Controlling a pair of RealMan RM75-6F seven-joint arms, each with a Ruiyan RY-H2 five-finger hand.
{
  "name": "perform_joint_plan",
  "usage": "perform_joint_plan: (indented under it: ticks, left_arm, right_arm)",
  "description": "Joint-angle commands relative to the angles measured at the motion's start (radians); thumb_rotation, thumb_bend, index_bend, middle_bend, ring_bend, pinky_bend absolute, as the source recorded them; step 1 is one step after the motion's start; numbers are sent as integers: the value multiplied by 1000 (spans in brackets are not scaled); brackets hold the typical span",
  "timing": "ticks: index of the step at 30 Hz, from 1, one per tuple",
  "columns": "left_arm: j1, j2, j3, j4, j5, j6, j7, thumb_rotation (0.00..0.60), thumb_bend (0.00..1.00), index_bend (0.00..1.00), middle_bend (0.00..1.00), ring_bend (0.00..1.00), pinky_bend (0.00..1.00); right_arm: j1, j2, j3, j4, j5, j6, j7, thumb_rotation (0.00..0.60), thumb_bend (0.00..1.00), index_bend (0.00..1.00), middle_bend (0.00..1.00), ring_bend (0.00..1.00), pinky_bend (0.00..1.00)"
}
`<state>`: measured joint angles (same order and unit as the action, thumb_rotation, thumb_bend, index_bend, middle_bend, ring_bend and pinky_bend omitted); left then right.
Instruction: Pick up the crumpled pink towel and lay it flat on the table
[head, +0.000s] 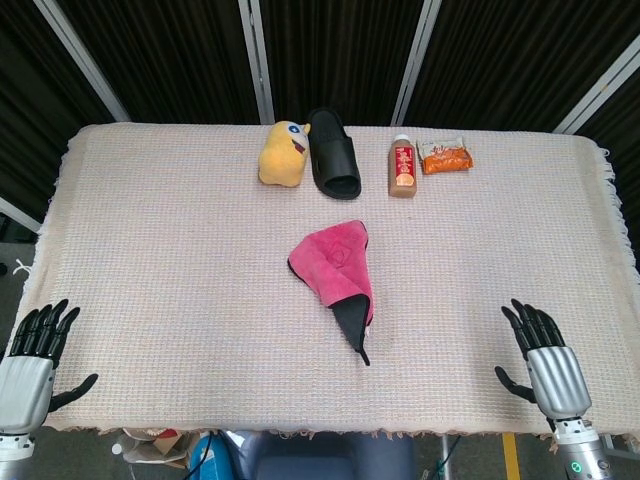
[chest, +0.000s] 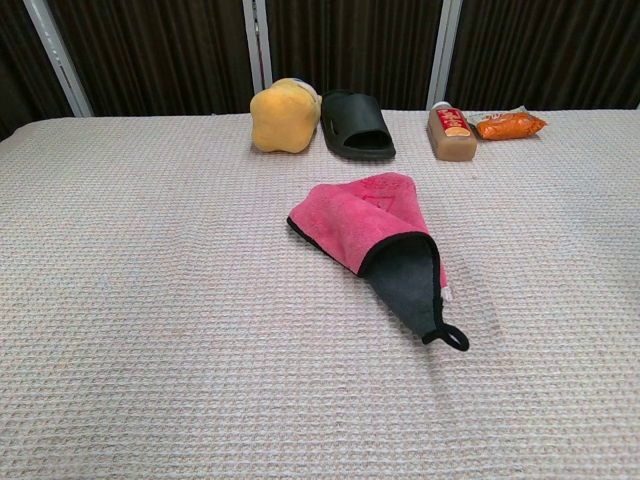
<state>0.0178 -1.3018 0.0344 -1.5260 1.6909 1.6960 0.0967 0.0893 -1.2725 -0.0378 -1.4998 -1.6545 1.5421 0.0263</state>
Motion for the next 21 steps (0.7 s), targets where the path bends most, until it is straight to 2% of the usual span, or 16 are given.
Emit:
perform_joint_plan:
  ticks: [1,6,8,14,17,21]
  left_arm:
    - [0,0,-1,0,0,0,1,600,0,0,0,0,1]
    - [1,-1,-5,0,-3,-2,2,600,0,0,0,0,2]
    - [1,-2,-8,2,-7,-2,4,600,0,0,0,0,2]
    - [-2,-9,-15,7,-13,-8,8,600,0,0,0,0,1]
    - [-3,-14,-18,12,-15,-9,11,600,0,0,0,0,2]
    - [-3,-21,-19,20,-17,-12,17,600,0,0,0,0,2]
  right_arm:
    - [1,0,0,-2,-4,-2,4,600,258,43,40,0,89]
    - [8,2,5,-31,-2,-10,42,600,259,251,63,0,89]
    - [18,6,12,-63,8,-26,82,600,258,303,88,2,89]
    - [105,30,29,-122,11,-154,201,600,248,320,100,5,89]
    - [144,25,29,-99,-35,-183,241,600,242,320,107,9,89]
    - [178,-35,23,-22,-102,-185,240,600,240,320,111,14,89]
